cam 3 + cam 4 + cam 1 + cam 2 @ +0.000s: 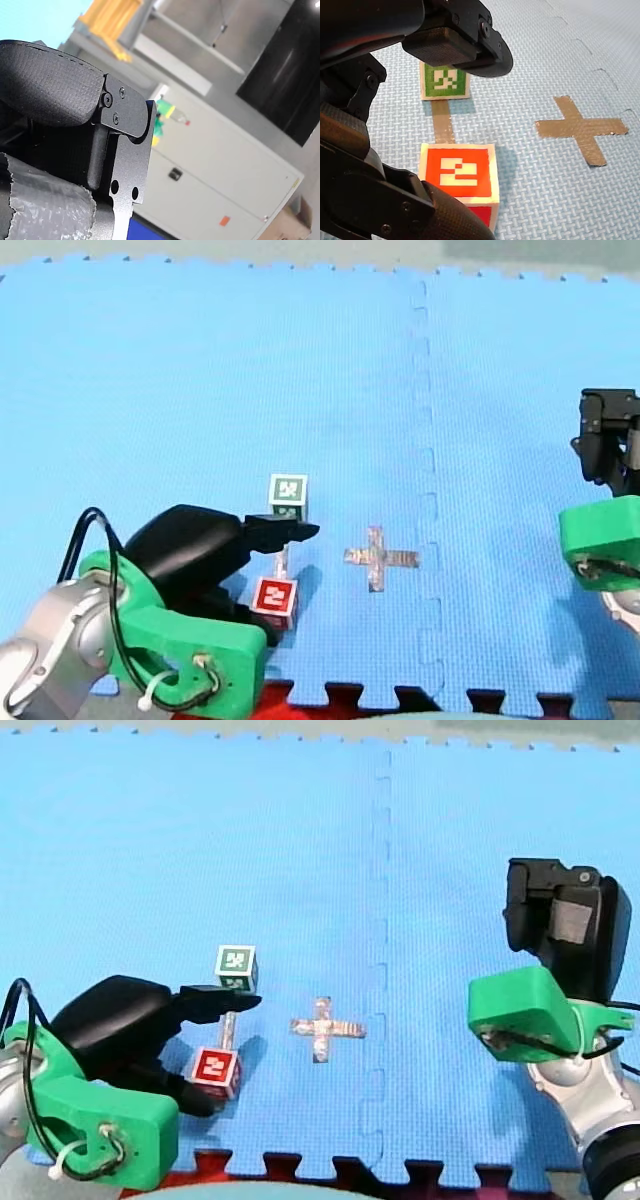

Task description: Stack cube left

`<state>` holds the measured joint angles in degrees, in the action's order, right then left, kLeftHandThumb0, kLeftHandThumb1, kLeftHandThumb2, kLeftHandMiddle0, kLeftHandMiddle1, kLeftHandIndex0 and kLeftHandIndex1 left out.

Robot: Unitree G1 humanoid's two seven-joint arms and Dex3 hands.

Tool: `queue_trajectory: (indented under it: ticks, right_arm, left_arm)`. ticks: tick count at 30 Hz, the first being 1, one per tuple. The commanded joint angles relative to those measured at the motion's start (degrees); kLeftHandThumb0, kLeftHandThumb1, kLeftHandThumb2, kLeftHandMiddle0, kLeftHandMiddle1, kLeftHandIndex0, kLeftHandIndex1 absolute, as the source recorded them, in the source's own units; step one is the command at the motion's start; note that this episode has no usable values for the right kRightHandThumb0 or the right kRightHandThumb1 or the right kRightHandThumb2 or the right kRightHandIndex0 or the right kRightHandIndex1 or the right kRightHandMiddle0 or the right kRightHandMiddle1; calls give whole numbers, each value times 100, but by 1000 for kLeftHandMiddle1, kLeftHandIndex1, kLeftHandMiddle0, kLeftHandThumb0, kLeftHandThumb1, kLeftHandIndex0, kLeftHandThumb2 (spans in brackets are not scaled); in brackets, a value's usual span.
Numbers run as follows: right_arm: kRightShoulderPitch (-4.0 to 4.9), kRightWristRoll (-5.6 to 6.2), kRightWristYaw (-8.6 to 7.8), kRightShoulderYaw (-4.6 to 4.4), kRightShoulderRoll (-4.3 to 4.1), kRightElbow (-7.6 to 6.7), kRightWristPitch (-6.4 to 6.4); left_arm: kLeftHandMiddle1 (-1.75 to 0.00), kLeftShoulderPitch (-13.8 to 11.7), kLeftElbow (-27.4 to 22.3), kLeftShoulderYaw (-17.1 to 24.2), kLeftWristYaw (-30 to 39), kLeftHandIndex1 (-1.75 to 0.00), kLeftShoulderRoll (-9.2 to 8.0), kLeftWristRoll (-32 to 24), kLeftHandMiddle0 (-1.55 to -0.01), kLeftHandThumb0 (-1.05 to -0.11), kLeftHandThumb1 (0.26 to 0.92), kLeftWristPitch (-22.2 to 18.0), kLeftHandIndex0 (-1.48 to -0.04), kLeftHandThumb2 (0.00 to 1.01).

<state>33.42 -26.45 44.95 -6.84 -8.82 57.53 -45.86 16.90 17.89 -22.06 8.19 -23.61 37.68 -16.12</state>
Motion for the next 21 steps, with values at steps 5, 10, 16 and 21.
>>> queue_trajectory:
  ticks: [5,10,16,21]
  right_arm:
    - [-29,49,-50,36,-58,-54,-64]
    - [-60,57,-84,57,-71,-113,-85]
    - [-96,51,-108,72,-76,-211,-58]
    - [-109,44,-122,85,-81,-268,-31]
  left_arm:
    - [-1746,135,230,-24,-276,-141,-51,84,-771,-909,808,-140,-685,11]
    - [-1746,205,509,-26,-496,-211,-36,67,-777,-905,815,-344,-827,9]
    - [-1746,405,1059,-102,-806,-222,52,151,-804,-893,819,-424,-815,7]
    - [-1746,496,1231,-126,-860,-221,104,104,-811,-886,820,-422,-808,6]
